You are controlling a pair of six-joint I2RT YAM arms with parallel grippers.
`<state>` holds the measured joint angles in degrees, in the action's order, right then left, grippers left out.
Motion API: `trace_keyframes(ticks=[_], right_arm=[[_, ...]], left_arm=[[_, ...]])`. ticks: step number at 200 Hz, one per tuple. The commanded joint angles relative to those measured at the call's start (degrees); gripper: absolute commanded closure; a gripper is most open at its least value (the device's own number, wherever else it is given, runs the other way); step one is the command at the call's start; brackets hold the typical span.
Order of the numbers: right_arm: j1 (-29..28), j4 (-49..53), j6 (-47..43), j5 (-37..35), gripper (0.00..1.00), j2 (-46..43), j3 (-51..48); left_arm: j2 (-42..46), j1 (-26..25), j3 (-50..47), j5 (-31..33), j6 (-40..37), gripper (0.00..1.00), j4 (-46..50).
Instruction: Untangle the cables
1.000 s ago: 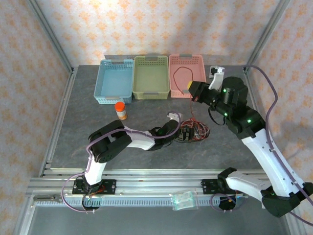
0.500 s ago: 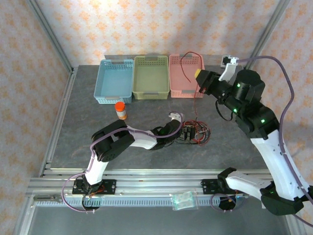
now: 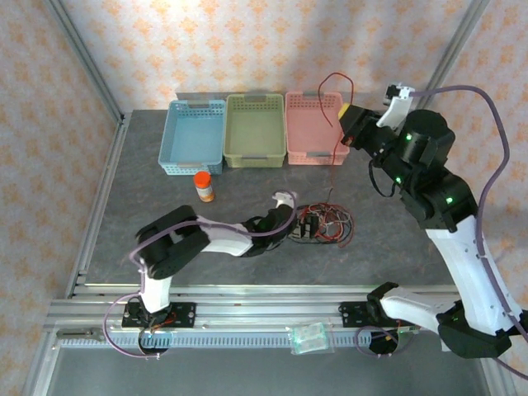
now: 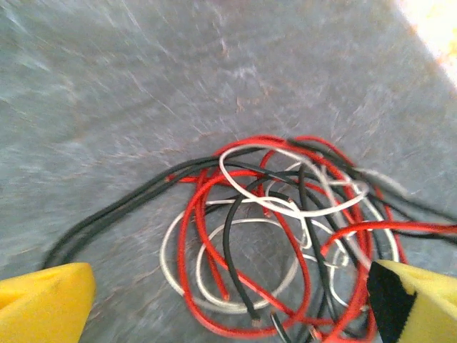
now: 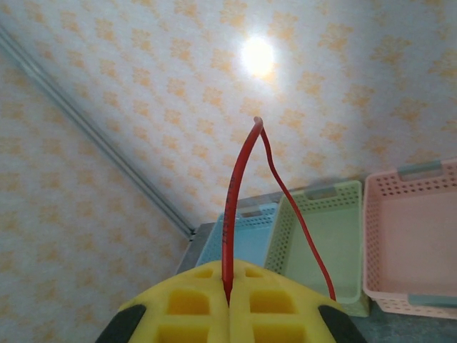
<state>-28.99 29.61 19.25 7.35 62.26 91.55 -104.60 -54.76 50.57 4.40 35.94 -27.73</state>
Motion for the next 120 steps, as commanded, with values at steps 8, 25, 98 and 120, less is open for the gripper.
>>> trace_keyframes(ticks=[8, 25, 98, 120], right_arm=[[-0.2, 0.3, 0.6, -4.4, 1.00, 0.5, -2.5], [-0.2, 0.3, 1.4, -4.2, 1.00, 1.0, -3.3], [-0.2, 0.2, 4.6, -3.4, 1.00, 2.2, -4.9], [-0.2, 0.3, 4.7, -3.1, 1.00, 2.0, -4.6]], left_arm=[[11.0, -0.3, -5.7, 3.8, -2.0, 0.01, -2.8], [14.9, -0.3, -8.5, 0.5, -5.6, 0.01, -5.3], [12.4, -0.8, -6.3, -16.7, -7.9, 0.01, -16.1], [9.5, -1.0, -4.2, -15.5, -8.0, 0.04, -15.7]])
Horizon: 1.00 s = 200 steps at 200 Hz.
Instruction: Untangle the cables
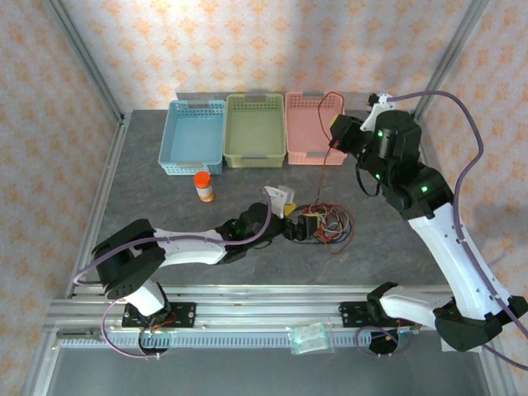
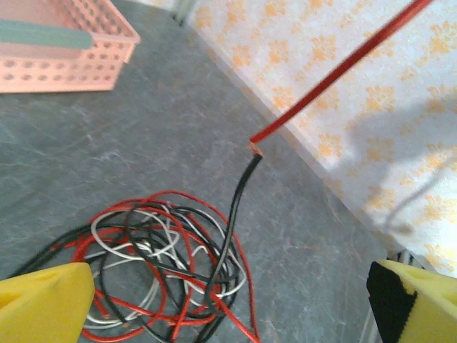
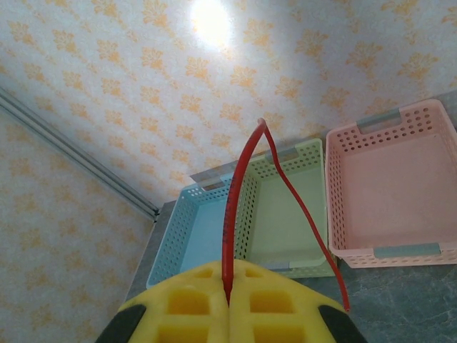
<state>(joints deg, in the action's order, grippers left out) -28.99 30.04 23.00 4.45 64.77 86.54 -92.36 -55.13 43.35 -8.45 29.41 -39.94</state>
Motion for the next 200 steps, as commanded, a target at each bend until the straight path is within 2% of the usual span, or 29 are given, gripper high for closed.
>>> trace_keyframes(ticks=[1, 13, 56, 109, 127, 160, 200], right_arm=[[-0.2, -0.2, 1.0, -0.1, 1.00, -0.5, 0.4], [-0.1, -0.2, 1.2, -0.1, 1.00, -0.6, 0.5], [-0.2, 0.3, 1.3, 0.1, 1.00, -0.9, 0.9], [-0.2, 0.2, 1.4, -0.3, 1.00, -1.5, 1.0], [-0.2, -0.2, 1.4, -0.4, 1.00, -1.5, 1.2], [-0.2, -0.3, 1.2, -1.4, 1.00, -1.3, 1.9], [-0.2, -0.2, 0.6, -2.9, 1.00, -1.3, 4.7]], left_arm=[[-2.9, -0.6, 3.1, -2.4, -1.5, 0.04, -3.5], [-4.7, -0.5, 4.4, -1.0, -1.6, 0.09, -3.1], [-10.6, -0.2, 9.3, 0.1, -1.9, 0.34, -2.4], [-11.7, -0.1, 8.9, 1.9, -1.5, 0.76, -1.8], [-12.3, -0.1, 8.7, 2.4, -1.4, 0.87, -1.5], [-13.8, -0.1, 8.7, 3.5, -1.2, 0.97, -0.8], [-16.0, -0.1, 8.7, 4.3, -0.8, 1.00, 0.3]])
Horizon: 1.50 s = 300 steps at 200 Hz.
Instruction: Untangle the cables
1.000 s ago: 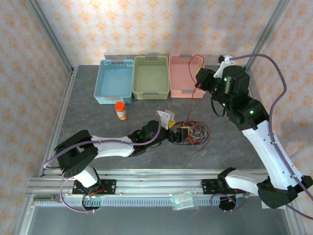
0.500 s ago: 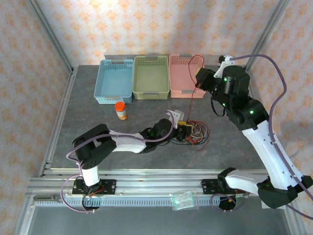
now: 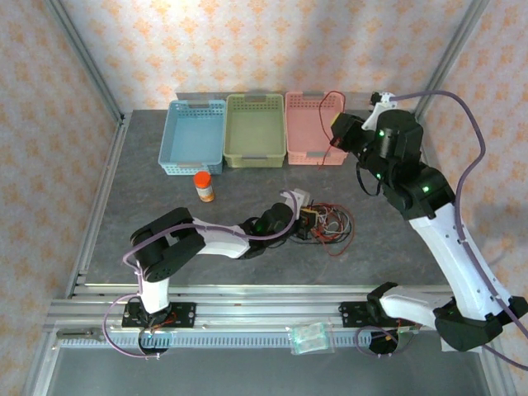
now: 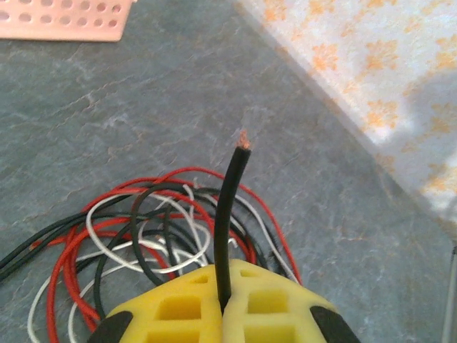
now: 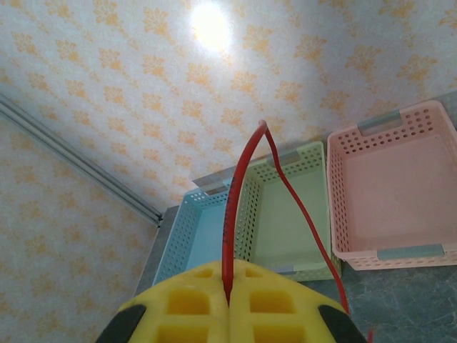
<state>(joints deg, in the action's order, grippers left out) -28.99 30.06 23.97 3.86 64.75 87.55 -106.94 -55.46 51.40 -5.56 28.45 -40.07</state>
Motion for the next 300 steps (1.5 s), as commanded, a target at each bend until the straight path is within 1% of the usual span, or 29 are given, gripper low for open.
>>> trace_keyframes(ticks=[1, 36, 42, 50, 55, 67, 74, 92, 111, 126, 133, 162, 192, 219, 246, 277, 300], right_arm=[[-0.2, -0.2, -0.4, -2.4, 1.00, -1.3, 3.8], [-0.2, 0.9, -1.7, -4.4, 1.00, -1.0, 5.4], [-0.2, 1.1, -1.7, -4.6, 1.00, -0.8, 5.1], [-0.2, 1.1, -1.7, -4.7, 1.00, -0.8, 4.3], [-0.2, 0.8, -1.7, -4.7, 1.00, -0.9, 3.6], [-0.2, 0.0, -1.6, -4.7, 1.00, -1.1, 1.6], [-0.1, -0.6, -1.7, -4.8, 1.00, -1.2, 0.7], [0.4, -1.8, -2.1, -5.1, 1.00, -0.5, -1.2], [1.5, -3.5, -3.0, -4.3, 1.00, 1.3, -2.7], [3.0, -4.8, -3.6, -2.5, 1.00, 2.6, -3.0], [4.1, -5.3, -3.7, -1.5, 1.00, 4.8, -2.9], [7.5, -8.3, -4.3, 1.5, 1.00, 10.3, -1.7], [10.0, -10.0, -6.5, 0.6, 1.00, 18.0, 2.4], [11.9, -11.4, -7.7, -0.5, 1.00, 26.1, 7.4], [13.7, -12.1, -8.3, -1.3, 1.00, 34.3, 13.7], [14.7, -10.0, -9.8, -3.4, 1.00, 44.5, 23.4], [14.7, -7.6, -10.6, -6.3, 1.00, 51.7, 30.5]], left_arm=[[-1.5, 0.2, 0.7, 1.4, 0.2, 1.00, 0.4], [-1.0, 0.2, -0.1, 2.4, 1.2, 0.99, 1.4], [-0.3, 0.2, -0.1, 2.8, 1.5, 0.93, 2.1], [0.9, 0.2, -0.3, 3.6, 1.7, 0.81, 3.0], [1.8, 0.2, -0.5, 4.2, 1.8, 0.75, 3.7], [4.2, 0.2, -1.5, 5.6, 2.1, 0.51, 4.8], [5.7, 0.3, -2.3, 6.4, 2.2, 0.41, 5.6], [9.5, 0.3, -4.0, 8.0, 2.4, 0.24, 8.9], [14.0, 0.3, -5.9, 9.9, 2.4, 0.17, 13.0], [17.8, 0.4, -7.2, 12.9, 2.4, 0.15, 16.2], [19.6, 0.4, -7.6, 14.5, 2.4, 0.14, 17.8], [25.9, 1.6, -7.0, 18.9, 1.2, 0.01, 23.0], [27.6, 5.4, -3.2, 18.9, -0.8, 0.01, 27.9], [25.4, 9.3, 2.1, 18.1, -2.2, 0.01, 31.3], [20.3, 12.6, 9.6, 15.5, -3.1, 0.01, 36.1], [14.0, 14.7, 18.4, 15.0, -4.1, 0.01, 40.8], [9.9, 16.1, 24.9, 14.0, -2.3, 0.01, 44.5]])
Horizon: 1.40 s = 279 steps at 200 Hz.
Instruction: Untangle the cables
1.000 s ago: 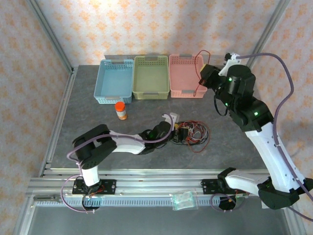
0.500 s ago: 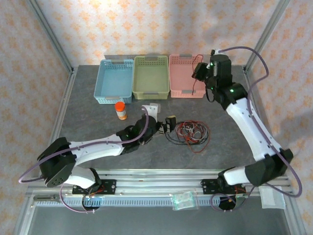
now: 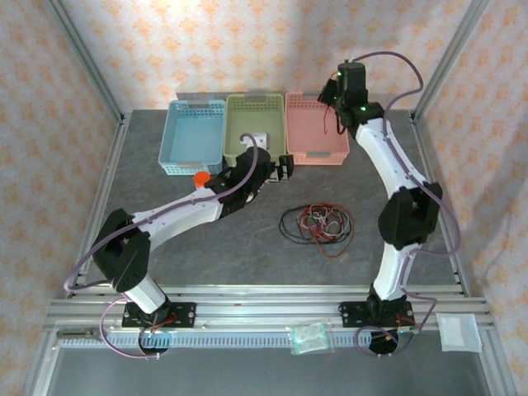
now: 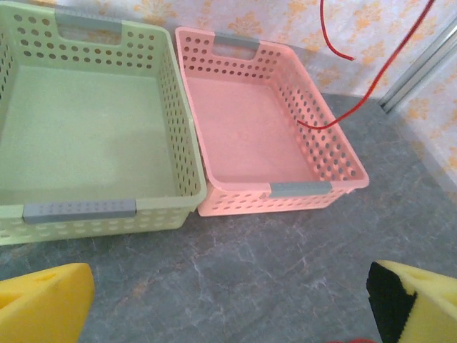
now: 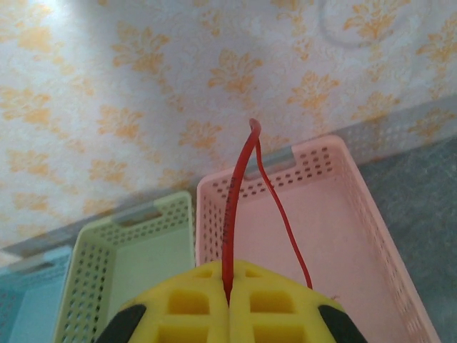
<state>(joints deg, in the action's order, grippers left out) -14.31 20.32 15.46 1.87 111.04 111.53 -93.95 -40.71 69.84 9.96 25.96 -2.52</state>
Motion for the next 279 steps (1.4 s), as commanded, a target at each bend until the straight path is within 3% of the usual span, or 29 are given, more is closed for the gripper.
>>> trace_keyframes(ticks=[1, 19, 45, 76, 93, 143, 165, 196, 216, 279], right_arm=[[0.0, 2.2, -2.1, -4.5, 1.00, 5.7, 6.8], [0.0, 4.3, -2.4, -7.5, 1.00, 10.7, 12.0], [0.0, 8.2, -3.1, -13.5, 1.00, 16.9, 18.4], [0.0, 10.0, -3.5, -16.4, 1.00, 21.0, 19.3], [0.0, 10.0, -4.3, -13.7, 0.95, 22.8, 18.9], [-0.1, 9.9, -5.6, 3.1, 0.73, 27.1, 20.8], [-0.1, 10.2, -5.6, 5.2, 0.65, 26.9, 21.8], [-0.1, 11.8, -5.7, 5.7, 0.65, 24.5, 21.4], [-0.3, 11.4, -5.0, 6.3, 0.66, 19.6, 15.8], [-4.0, 1.6, -0.6, 3.4, 0.67, -6.9, -23.0]], left_arm=[[-3.3, 1.4, 6.8, -1.6, 0.2, 0.01, 7.2], [-5.8, 2.8, 9.4, -6.1, -2.4, 0.01, 6.7], [-6.3, 3.8, 8.3, -7.8, -2.7, 0.01, 2.3], [-4.4, 5.2, 4.5, -11.4, -1.4, 0.01, -0.5], [-2.9, 5.5, 1.3, -12.9, -1.2, 0.01, -2.7], [-3.2, 6.1, -1.0, -14.8, -0.8, 0.01, -3.1], [-3.5, 6.1, -1.5, -15.2, -0.2, 0.01, -3.7], [-3.7, 6.0, -2.4, -15.4, 0.3, 0.04, -4.0], [-3.5, 5.1, -3.3, -14.7, 0.5, 0.05, -3.0], [-0.2, -3.2, -11.3, -8.0, 2.6, 0.13, -0.9]])
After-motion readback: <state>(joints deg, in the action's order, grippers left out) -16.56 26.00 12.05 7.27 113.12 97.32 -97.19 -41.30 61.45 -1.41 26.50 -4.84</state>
